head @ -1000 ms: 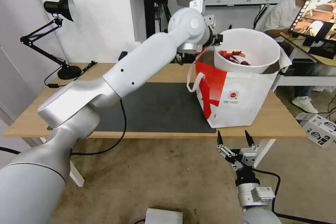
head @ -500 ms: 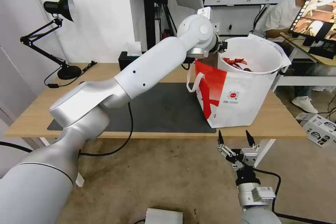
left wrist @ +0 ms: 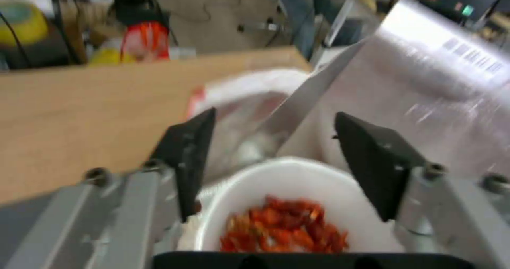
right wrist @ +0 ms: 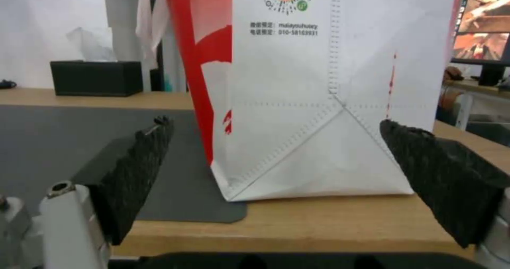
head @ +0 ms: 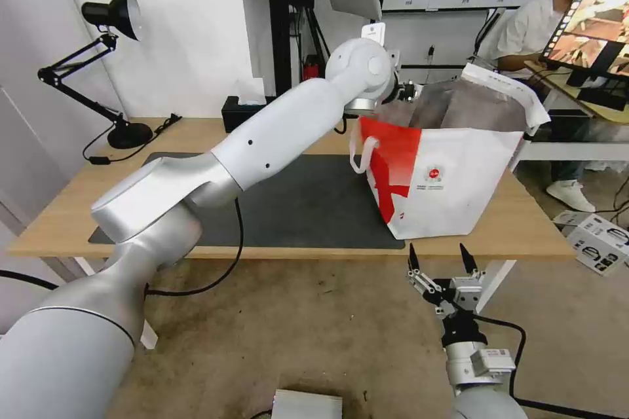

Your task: Pick up the trash from the table and place it into the takeout bag.

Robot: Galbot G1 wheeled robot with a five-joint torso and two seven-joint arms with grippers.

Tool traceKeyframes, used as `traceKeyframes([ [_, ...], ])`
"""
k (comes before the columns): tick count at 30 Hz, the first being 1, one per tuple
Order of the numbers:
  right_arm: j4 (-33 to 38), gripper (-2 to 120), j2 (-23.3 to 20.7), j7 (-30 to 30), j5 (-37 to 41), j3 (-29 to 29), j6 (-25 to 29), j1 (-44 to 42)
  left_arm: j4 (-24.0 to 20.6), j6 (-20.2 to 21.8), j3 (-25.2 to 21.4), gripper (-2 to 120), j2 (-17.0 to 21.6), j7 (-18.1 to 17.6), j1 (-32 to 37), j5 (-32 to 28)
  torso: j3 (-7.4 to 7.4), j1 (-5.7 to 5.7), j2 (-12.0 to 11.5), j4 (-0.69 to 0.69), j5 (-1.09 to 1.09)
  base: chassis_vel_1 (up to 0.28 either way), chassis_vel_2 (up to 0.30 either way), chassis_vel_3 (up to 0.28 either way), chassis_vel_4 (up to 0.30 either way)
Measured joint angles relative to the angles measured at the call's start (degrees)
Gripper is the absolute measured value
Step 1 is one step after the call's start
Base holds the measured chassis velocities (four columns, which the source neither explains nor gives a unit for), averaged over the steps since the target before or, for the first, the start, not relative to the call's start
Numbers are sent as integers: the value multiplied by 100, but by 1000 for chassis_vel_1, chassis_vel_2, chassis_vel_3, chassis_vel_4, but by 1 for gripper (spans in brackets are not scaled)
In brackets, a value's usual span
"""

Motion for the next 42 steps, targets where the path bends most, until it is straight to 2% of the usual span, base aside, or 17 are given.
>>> traceKeyframes([
  [6, -2, 96, 18, -3, -7, -9, 0, -4, -581, -50, -214, 89, 508, 185, -31, 361, 0, 0, 0, 1, -1, 0, 0, 0, 0],
  [9, 16, 96, 33, -4, -19, -3, -3, -24, -1085, -207, -235, 99, 1046, 499, -4, 1040, -1, 0, 0, 0, -1, 0, 0, 0, 0],
  [14, 55, 96, 42, -4, -27, 21, -13, -55, -1582, -487, -132, 100, 1702, 925, 133, 1919, 0, 0, 0, 2, -2, 0, 0, 0, 0],
  [17, 70, 97, 42, -5, -34, 45, -21, -87, -2007, -843, -104, 100, 2409, 1322, 391, 2691, 0, -1, 0, 0, -2, 0, 0, 0, 0],
  [18, 70, 97, 42, -5, -34, 45, -21, -87, -2007, -843, -104, 100, 2409, 1322, 391, 2691, 0, -1, 0, 0, -2, 0, 0, 0, 0],
  [22, 75, 100, 35, -7, -41, 53, -29, -94, -2567, -1144, -378, 100, 3215, 1492, 888, 3183, 0, 0, 0, 3, -4, 0, 0, 0, 0],
  [25, 75, 100, 24, -9, -45, 50, -43, -88, -3127, -1314, -872, 100, 3884, 1652, 1595, 3633, -1, -1, 1, 0, -1, 0, 0, 0, 0],
  [26, 75, 100, 24, -9, -45, 50, -43, -88, -3127, -1314, -872, 100, 3884, 1652, 1595, 3633, -1, -1, 1, 0, -1, 0, 0, 0, 0],
  [29, 65, 100, 4, -11, -55, 32, -58, -81, -3609, -1612, -1630, 100, 4573, 2079, 2737, 4371, 1, 0, 0, 3, -9, 0, 0, 0, 0],
  [30, 65, 100, 4, -11, -55, 32, -58, -81, -3609, -1612, -1630, 100, 4573, 2079, 2737, 4371, 1, 0, 0, 3, -9, 0, 0, 0, 0],
  [32, 50, 100, -11, -14, -59, 9, -62, -70, -3914, -1781, -2223, 100, 4855, 2230, 3445, 4612, 0, -1, 0, 1, 3, 0, 0, 0, 0],
  [33, 25, 100, -33, -12, -62, -34, -70, -35, -4191, -1949, -2950, 100, 5080, 2371, 4286, 4949, 0, -1, 1, -1, -4, 0, 0, 0, 0],
  [34, 25, 100, -33, -12, -62, -34, -70, -35, -4191, -1949, -2950, 100, 5080, 2371, 4286, 4949, 0, -1, 1, -1, -4, 0, 0, 0, 0],
  [36, 11, 100, -28, -16, -98, -28, -72, -62, -4383, -2295, -3619, 100, 5212, 2411, 5291, 5398, -1, -2, 1, 6, 4, 0, 0, 0, 0],
  [39, -20, 100, -23, -16, -124, -17, -68, -77, -4551, -2412, -4239, 100, 5209, 2431, 6156, 5680, 0, -1, 0, 1, -10, 0, 0, 0, 0],
  [41, -54, 100, -5, -17, -137, -20, -55, -62, -4803, -2477, -4984, 100, 5020, 2417, 7121, 5850, -1, -2, 1, 2, 5, 0, 0, 0, 0],
  [42, -54, 100, -5, -17, -137, -20, -55, -62, -4803, -2477, -4984, 100, 5020, 2417, 7121, 5850, -1, -2, 1, 2, 5, 0, 0, 0, 0],
])
